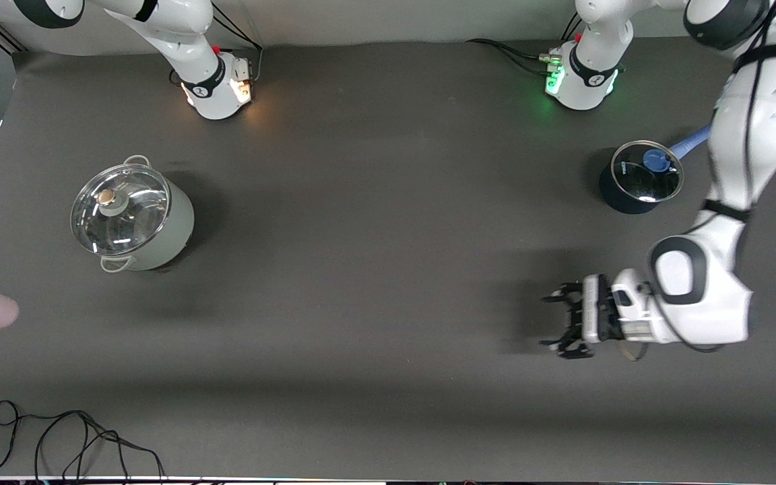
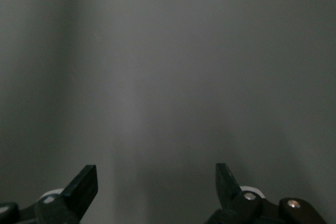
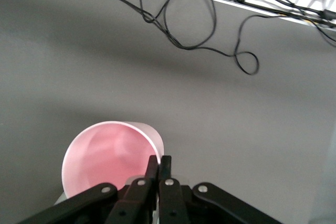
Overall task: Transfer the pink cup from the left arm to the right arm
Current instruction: 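Lower the cup with the right gripper while the left gripper returns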
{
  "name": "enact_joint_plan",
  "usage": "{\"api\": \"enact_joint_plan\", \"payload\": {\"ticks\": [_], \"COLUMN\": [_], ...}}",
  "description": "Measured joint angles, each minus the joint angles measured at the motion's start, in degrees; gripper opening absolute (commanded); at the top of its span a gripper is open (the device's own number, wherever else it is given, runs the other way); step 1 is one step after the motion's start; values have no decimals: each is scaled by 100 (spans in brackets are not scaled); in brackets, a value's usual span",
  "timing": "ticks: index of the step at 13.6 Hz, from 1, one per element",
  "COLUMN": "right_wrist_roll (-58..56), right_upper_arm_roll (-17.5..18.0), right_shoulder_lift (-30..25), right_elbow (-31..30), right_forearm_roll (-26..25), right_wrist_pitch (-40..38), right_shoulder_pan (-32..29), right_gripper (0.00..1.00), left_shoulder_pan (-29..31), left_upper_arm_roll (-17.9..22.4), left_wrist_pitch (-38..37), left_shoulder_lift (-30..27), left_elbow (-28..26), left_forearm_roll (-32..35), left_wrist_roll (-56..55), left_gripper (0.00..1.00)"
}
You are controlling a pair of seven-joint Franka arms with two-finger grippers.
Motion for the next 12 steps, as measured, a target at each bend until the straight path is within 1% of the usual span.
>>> {"api": "enact_joint_plan", "payload": {"ticks": [2,3,5,6,8,9,12], "right_wrist_roll": [-27,-26,-25,-25,-24,-24,28], "right_upper_arm_roll": [16,25,42,44,51,56,57], "right_shoulder_lift": [120,202,415,513,690,774,958], "right_elbow": [-451,-580,-690,-702,-728,-812,-1392], "right_forearm_roll": [27,124,472,574,677,691,704], "right_wrist_pitch": [514,689,939,1010,1176,1371,2436], "right_shoulder_pan": [27,34,63,77,100,128,217], "right_gripper": [0,0,0,0,0,0,0], "left_shoulder_pan": [32,35,43,48,54,53,64], "left_upper_arm_roll": [299,435,642,739,865,875,923], "left_wrist_pitch": [-910,-1250,-1679,-1752,-1779,-1933,-2417], "left_shoulder_lift": [-729,-1101,-1730,-1983,-2395,-2549,-2747], "left_elbow": [25,25,18,15,73,193,629], "left_forearm_roll": [702,1078,1684,1906,2435,2673,2859], "left_wrist_roll": [-885,-1318,-2081,-2443,-3182,-3583,-4962], "left_gripper": [100,100,100,100,100,100,100]}}
